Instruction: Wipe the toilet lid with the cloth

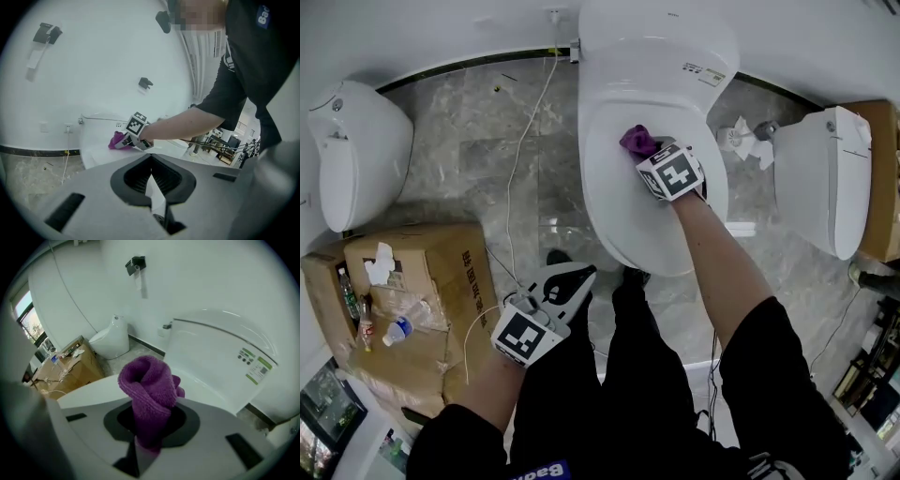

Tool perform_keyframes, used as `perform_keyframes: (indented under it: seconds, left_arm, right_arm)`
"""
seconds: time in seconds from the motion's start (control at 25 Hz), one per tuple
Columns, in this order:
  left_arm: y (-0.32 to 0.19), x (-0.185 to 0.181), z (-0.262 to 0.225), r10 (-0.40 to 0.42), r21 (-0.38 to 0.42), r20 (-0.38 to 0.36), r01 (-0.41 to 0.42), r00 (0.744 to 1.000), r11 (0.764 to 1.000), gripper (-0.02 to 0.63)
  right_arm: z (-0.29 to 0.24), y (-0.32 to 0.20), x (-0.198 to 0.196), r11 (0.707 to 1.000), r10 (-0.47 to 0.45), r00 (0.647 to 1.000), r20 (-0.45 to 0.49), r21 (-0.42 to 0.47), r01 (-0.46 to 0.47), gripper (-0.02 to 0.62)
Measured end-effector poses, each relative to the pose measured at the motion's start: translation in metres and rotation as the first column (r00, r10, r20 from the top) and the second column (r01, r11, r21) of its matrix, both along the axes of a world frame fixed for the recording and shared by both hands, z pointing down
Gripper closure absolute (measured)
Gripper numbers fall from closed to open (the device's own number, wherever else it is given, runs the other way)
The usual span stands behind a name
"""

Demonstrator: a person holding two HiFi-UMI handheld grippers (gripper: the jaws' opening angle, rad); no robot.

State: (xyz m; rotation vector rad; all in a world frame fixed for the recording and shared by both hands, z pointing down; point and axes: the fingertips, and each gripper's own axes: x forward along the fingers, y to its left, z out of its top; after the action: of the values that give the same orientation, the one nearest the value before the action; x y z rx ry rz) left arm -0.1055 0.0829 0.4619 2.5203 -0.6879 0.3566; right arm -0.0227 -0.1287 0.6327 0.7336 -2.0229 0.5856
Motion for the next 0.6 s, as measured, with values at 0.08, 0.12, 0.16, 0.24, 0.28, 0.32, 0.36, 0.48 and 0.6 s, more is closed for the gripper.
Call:
perform_keyframes:
  seconds: [0.08, 0.12, 0.16, 0.24, 0.28, 0.32, 0.36, 0.48, 0.6]
  left_arm:
    - [0.003, 0.013, -0.001, -0.008, -0.008, 0.004, 0.008, 1.0, 1.0, 0.589]
    - [0.005, 0.02, 0.0, -0.01, -0.012, 0.009, 0.011, 1.0, 1.0, 0.589]
    - [0.006, 0.028, 0.001, -0.014, -0.017, 0.014, 0.014, 1.0, 1.0, 0.589]
    - [0.008, 0.042, 0.002, -0.024, -0.027, 0.023, 0.024, 0.999, 0.999, 0.589]
    - [0.009, 0.049, 0.002, -0.03, -0.031, 0.026, 0.03, 0.999, 0.999, 0.589]
    - [0.009, 0.056, 0.001, -0.034, -0.034, 0.03, 0.035, 0.999, 0.999, 0.589]
    - [0.009, 0.062, 0.001, -0.038, -0.035, 0.033, 0.039, 0.999, 0.999, 0.589]
    - [0.01, 0.077, -0.002, -0.048, -0.034, 0.034, 0.049, 0.998, 0.998, 0.589]
    - [0.016, 0.082, -0.004, -0.047, -0.029, 0.021, 0.048, 0.999, 0.998, 0.589]
  right_arm:
    - [-0.001, 0.001, 0.037, 0.999, 0.036, 0.999, -0.011, 0.007, -0.036, 0.512]
    - [-0.001, 0.003, 0.054, 0.999, 0.052, 0.999, -0.016, 0.009, -0.052, 0.512]
    - [-0.001, 0.005, 0.07, 0.998, 0.067, 0.998, -0.017, 0.011, -0.067, 0.512]
    - [0.0, 0.01, 0.099, 0.995, 0.095, 0.995, -0.013, 0.012, -0.095, 0.512]
    - [0.0, 0.012, 0.112, 0.994, 0.109, 0.994, -0.011, 0.014, -0.108, 0.512]
    - [0.0, 0.014, 0.125, 0.993, 0.121, 0.993, -0.01, 0.015, -0.121, 0.512]
    - [0.001, 0.016, 0.137, 0.991, 0.134, 0.991, -0.008, 0.017, -0.134, 0.512]
    - [0.004, 0.019, 0.169, 0.984, 0.179, 0.984, -0.012, 0.018, -0.178, 0.512]
    - [0.006, 0.022, 0.189, 0.973, 0.229, 0.973, -0.025, 0.016, -0.229, 0.512]
